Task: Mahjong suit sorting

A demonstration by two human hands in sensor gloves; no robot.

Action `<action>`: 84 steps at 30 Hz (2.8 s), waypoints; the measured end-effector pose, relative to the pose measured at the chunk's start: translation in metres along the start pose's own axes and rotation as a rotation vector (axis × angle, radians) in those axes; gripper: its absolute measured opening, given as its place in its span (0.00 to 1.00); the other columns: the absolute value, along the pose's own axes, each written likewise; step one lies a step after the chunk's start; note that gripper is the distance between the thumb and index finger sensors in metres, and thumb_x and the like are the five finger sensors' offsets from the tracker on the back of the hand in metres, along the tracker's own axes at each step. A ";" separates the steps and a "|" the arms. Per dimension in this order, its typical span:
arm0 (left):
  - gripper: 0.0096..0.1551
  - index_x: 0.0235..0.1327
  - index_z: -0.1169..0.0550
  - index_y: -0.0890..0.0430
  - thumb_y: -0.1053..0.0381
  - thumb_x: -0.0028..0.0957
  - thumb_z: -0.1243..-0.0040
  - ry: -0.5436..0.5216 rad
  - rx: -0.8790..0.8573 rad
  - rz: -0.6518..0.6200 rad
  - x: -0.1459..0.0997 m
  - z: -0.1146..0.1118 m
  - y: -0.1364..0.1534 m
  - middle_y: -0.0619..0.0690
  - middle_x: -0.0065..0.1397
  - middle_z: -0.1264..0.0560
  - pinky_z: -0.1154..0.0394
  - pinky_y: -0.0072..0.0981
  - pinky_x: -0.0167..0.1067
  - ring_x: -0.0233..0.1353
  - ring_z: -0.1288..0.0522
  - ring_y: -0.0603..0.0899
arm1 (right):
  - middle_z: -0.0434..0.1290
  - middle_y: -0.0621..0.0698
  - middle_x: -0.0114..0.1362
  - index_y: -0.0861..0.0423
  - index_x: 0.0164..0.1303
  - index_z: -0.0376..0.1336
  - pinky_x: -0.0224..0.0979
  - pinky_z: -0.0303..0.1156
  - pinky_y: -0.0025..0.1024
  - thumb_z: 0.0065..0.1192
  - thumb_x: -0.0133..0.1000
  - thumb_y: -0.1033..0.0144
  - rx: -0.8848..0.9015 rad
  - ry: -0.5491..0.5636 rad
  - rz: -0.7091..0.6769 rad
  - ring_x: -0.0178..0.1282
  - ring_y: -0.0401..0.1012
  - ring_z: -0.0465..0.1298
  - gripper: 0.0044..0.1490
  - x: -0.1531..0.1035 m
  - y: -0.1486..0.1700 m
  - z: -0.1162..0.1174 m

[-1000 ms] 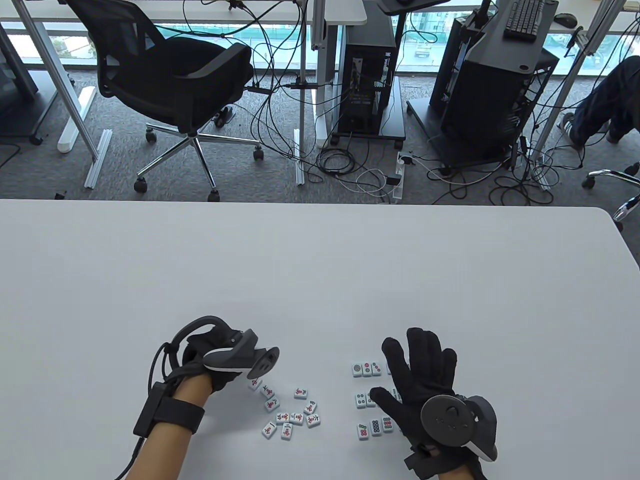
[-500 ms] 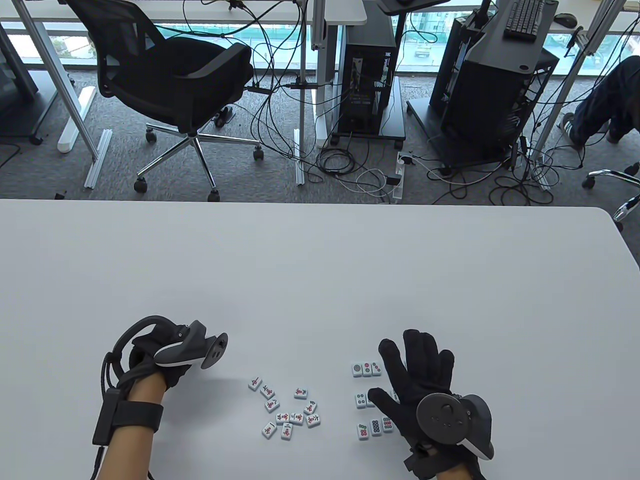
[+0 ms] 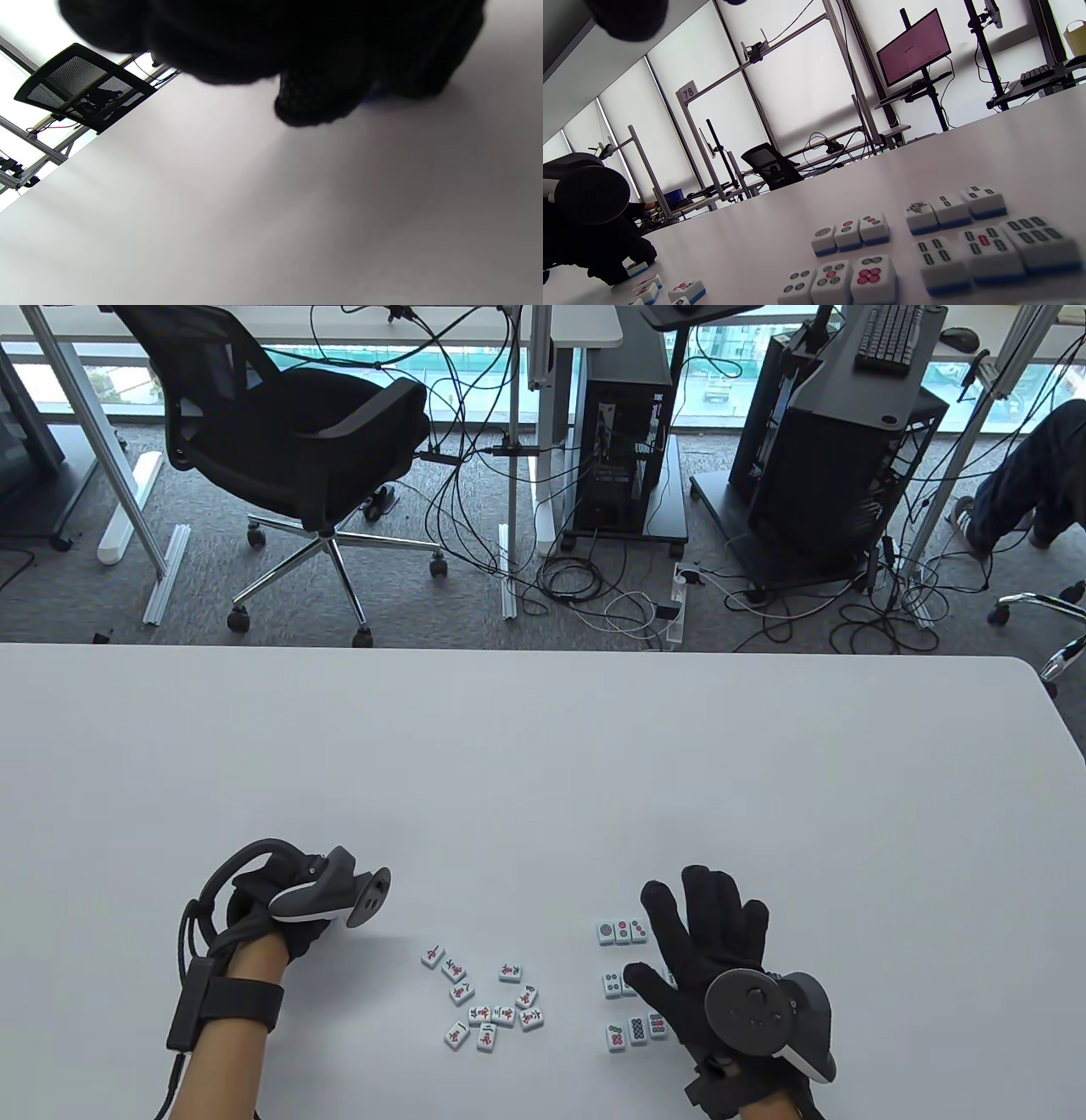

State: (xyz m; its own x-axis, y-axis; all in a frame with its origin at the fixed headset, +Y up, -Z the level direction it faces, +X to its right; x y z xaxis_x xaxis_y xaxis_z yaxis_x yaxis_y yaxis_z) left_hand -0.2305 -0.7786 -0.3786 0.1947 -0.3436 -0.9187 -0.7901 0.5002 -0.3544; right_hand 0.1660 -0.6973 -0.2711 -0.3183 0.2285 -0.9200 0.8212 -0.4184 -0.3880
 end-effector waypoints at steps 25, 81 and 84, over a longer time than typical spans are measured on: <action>0.40 0.59 0.23 0.48 0.34 0.32 0.33 -0.249 -0.010 -0.252 -0.031 0.076 -0.106 0.35 0.33 0.14 0.19 0.44 0.41 0.29 0.17 0.47 | 0.29 0.55 0.88 0.37 0.83 0.33 0.78 0.28 0.69 0.47 0.58 0.34 0.024 0.007 -0.003 0.84 0.58 0.29 0.49 -0.001 0.001 -0.001; 0.33 0.51 0.18 0.49 0.40 0.30 0.27 -0.022 -0.216 0.074 0.004 0.024 -0.007 0.36 0.26 0.14 0.19 0.44 0.37 0.24 0.18 0.47 | 0.30 0.56 0.88 0.37 0.83 0.33 0.78 0.30 0.69 0.47 0.58 0.34 0.030 -0.010 -0.001 0.84 0.59 0.31 0.49 0.000 0.003 0.003; 0.33 0.51 0.18 0.48 0.40 0.30 0.27 -0.024 -0.175 0.090 0.004 0.019 -0.006 0.36 0.26 0.14 0.19 0.44 0.37 0.24 0.18 0.47 | 0.30 0.56 0.88 0.37 0.83 0.33 0.78 0.30 0.69 0.47 0.58 0.34 0.030 -0.010 0.000 0.84 0.59 0.31 0.49 0.000 0.003 0.003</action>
State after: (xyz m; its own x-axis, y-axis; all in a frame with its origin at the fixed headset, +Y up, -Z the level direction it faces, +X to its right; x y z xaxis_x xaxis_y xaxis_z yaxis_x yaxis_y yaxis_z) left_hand -0.2140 -0.7680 -0.3834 0.1306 -0.2839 -0.9499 -0.8937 0.3812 -0.2367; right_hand 0.1670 -0.7010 -0.2722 -0.3236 0.2194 -0.9204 0.8067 -0.4443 -0.3895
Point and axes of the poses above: the tracker on the back of each hand, its own y axis roughly to the little-finger side, its own x axis roughly from the wrist to the fingertips, z = x × y, the point moved 4 cm from there along x, roughly from the wrist to the fingertips
